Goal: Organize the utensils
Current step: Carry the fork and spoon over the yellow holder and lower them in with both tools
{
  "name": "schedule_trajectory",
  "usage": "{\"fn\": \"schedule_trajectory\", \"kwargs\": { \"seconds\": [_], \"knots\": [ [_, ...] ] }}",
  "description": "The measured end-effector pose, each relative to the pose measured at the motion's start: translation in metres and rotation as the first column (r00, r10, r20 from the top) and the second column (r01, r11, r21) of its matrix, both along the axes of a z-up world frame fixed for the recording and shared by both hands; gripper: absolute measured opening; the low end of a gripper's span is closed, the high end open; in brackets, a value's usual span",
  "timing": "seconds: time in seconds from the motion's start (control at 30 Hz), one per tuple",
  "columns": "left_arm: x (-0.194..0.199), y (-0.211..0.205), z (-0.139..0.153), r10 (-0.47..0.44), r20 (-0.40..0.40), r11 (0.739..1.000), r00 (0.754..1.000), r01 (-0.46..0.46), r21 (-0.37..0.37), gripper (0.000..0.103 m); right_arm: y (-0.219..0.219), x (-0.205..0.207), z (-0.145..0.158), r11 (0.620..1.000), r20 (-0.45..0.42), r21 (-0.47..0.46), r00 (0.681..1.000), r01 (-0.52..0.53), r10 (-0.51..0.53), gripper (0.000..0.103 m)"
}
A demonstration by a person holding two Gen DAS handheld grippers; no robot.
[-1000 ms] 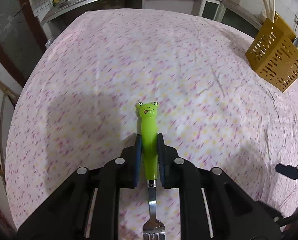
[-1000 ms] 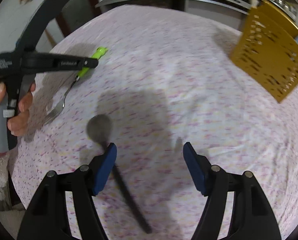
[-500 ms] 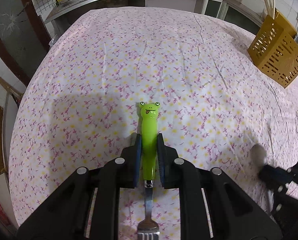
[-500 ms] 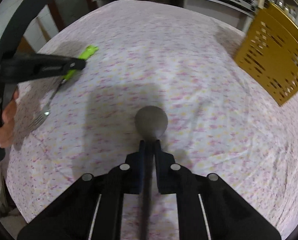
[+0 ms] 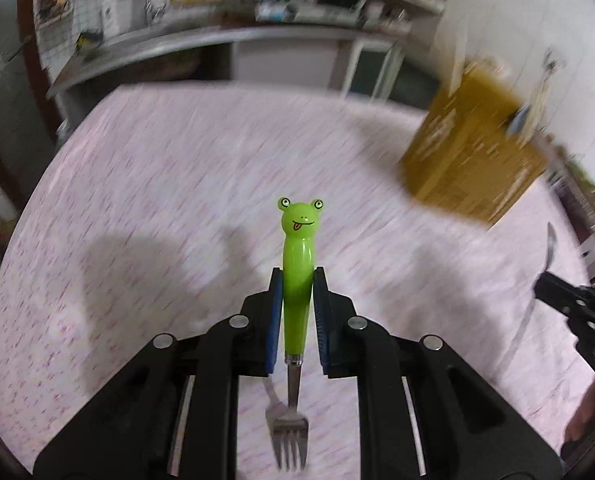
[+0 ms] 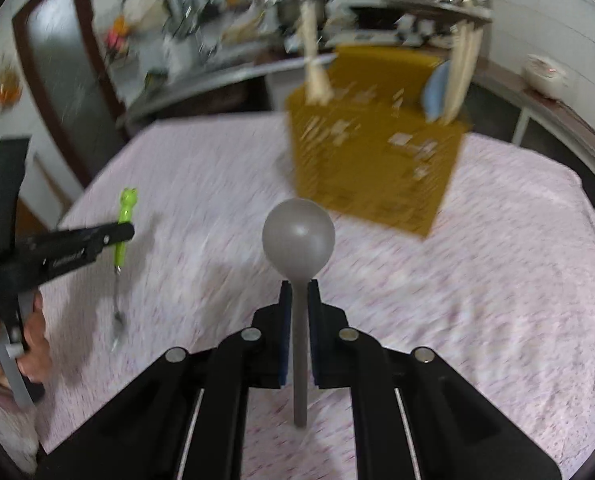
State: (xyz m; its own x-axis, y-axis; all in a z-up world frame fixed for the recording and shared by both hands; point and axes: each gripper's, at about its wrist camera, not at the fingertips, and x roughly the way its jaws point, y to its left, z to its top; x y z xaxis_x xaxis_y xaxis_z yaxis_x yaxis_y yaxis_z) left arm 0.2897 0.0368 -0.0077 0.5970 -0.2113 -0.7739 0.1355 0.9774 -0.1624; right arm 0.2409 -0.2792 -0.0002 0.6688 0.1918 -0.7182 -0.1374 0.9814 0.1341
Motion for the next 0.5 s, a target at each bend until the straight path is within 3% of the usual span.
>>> {"fn": "schedule_trajectory", "kwargs": {
  "seconds": [0.07,0.27,0.5],
  "knots": [
    [0.000,-0.015,0.020,-0.016,0.088,0.999,0.996,0.019,-0.029,0.014,-0.012,-0.002,0.011,0.999,0.049,0.023,0.998,0.031,-0.032,0.008],
    [0.009,-0.050,0.066,-0.042,0.229,0.994,0.973,0.064,-0.090,0.014,-0.050,0.001,0.043,0.989,0.188,0.106,0.975,0.102,-0.120,0.008],
    [0.030,-0.101,0.119,-0.089,0.325,0.992,0.942,0.114,-0.060,0.014,-0.080,0.017,0.097,0.981,0.304,0.135,0.936,0.141,-0.176,0.008]
  ]
}}
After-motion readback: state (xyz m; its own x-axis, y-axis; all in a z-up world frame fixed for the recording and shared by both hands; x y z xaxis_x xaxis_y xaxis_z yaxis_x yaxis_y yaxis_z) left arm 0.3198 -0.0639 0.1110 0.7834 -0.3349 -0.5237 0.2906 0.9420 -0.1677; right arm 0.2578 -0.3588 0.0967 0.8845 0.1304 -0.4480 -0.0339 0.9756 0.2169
